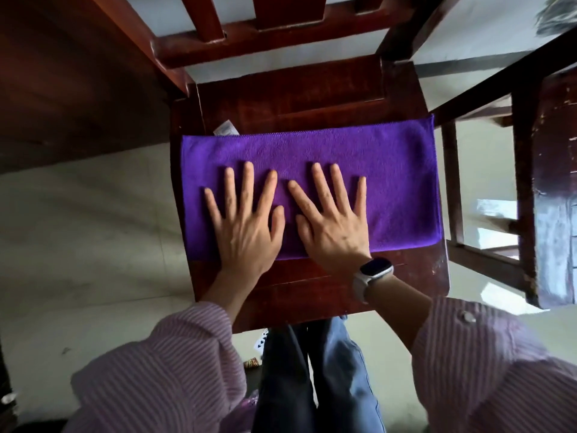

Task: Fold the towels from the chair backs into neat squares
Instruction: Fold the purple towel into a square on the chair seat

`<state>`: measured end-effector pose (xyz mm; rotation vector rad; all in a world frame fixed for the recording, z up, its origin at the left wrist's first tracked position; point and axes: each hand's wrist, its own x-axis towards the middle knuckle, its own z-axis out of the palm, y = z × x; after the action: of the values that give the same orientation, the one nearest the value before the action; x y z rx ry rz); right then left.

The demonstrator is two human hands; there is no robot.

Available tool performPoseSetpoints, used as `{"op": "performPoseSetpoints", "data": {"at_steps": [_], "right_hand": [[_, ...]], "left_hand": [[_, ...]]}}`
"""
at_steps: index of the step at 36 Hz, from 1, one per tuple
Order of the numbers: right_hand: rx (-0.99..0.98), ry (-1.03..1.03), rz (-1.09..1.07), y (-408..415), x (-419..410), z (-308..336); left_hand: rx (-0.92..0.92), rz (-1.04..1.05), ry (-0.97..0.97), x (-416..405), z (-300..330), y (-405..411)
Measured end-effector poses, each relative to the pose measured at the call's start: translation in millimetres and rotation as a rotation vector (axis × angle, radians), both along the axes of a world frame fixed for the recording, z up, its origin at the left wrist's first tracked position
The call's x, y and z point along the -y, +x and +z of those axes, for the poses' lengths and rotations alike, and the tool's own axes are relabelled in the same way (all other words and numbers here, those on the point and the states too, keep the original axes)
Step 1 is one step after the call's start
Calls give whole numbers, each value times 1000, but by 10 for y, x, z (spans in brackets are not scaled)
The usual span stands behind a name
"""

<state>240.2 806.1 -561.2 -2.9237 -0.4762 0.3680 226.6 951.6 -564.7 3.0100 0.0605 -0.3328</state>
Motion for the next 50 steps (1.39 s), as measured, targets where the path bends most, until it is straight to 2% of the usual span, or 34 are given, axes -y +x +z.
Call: {"op": "performPoseSetpoints", "data": {"at_steps": [5, 12, 15, 18, 21, 25, 27, 30, 36, 41, 44, 46, 48, 50], "right_hand": [[37, -59, 44, 30, 310, -26], [-38, -141, -162, 93, 959, 15], [-111, -63, -217, 129, 1051, 75], [-105, 85, -304, 132, 1029, 144], [-8, 246, -545, 50, 1032, 253], [89, 456, -973, -236, 1081, 338], [-3, 480, -1215, -356, 1096, 405], [-217, 481, -1412, -476, 1153, 396], [-413, 895, -1728, -343, 1083, 455], [-556, 1145, -2009, -114, 1077, 522], [-618, 1246, -2016, -66, 1082, 609], [-592, 1236, -1933, -63, 1053, 680], [-435, 1120, -1714, -91, 979, 740], [-276, 959, -1370, -135, 862, 814]], "left_hand": [[28, -14, 15, -185, -36, -30], [-17, 118, -20, -357, -18, -29], [-55, 129, -33, -381, 5, -10], [-80, 149, -45, -334, 64, -4], [-73, 136, -57, -225, 168, -46], [-53, -17, -109, 62, 296, -193], [-89, -104, -136, 237, 325, -278], [-191, -220, -126, 433, 330, -386], [-264, -269, -46, 477, 318, -399], [-322, -320, -39, 408, 361, -335], [-347, -316, -88, 395, 402, -295], [-354, -240, -207, 412, 435, -228], [-287, -107, -415, 434, 490, -121], [-261, 141, -739, 477, 637, 49]]}}
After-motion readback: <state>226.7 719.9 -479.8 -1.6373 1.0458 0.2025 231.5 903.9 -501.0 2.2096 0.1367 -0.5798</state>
